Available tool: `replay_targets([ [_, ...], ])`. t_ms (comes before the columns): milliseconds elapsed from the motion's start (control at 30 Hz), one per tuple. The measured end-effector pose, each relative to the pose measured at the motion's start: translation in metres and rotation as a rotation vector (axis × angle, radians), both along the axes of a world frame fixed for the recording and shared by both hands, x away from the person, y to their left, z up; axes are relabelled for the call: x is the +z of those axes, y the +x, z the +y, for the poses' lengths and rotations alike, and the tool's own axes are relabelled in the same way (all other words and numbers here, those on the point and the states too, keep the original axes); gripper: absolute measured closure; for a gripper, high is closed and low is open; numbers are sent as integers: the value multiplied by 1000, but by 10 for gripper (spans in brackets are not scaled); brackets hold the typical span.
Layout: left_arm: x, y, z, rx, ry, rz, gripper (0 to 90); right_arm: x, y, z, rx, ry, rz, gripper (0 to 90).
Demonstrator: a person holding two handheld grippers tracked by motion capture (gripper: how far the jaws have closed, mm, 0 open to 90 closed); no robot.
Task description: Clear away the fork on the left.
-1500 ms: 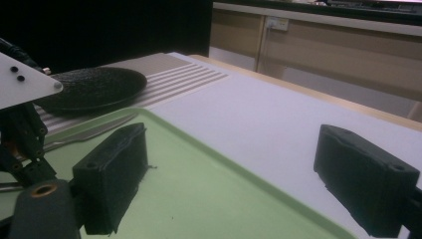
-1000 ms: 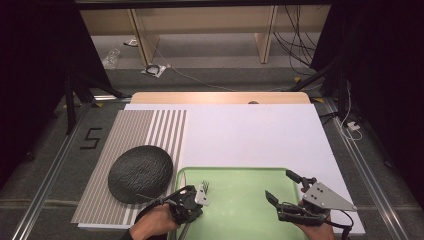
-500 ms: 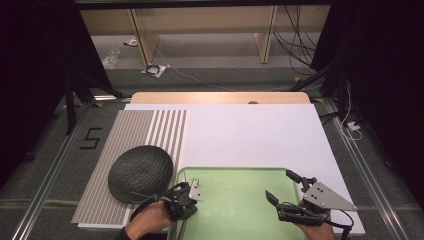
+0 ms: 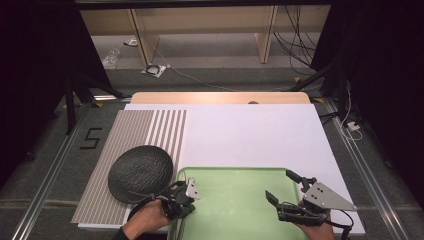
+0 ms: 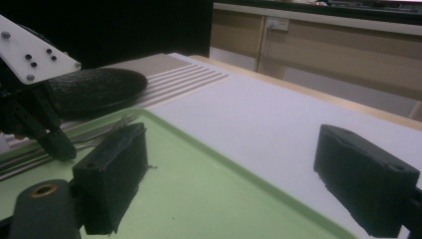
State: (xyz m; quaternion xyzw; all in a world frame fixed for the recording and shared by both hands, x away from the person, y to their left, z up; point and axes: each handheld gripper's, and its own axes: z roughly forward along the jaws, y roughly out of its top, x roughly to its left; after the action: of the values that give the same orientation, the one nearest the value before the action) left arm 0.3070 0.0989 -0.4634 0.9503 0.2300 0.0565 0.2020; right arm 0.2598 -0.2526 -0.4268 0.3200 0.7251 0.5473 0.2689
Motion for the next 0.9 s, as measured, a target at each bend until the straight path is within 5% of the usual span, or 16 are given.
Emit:
replay_targets([
  [467,5,0,5,16,-15,-10,812,0,0,0,1,1,0,145],
  [600,17,5,14,57,-103,-18,704,0,0,0,0,0,-2,144],
  [900,42,17,49,247,-288,-125,337,0,0,0,-1,0,-3,144],
])
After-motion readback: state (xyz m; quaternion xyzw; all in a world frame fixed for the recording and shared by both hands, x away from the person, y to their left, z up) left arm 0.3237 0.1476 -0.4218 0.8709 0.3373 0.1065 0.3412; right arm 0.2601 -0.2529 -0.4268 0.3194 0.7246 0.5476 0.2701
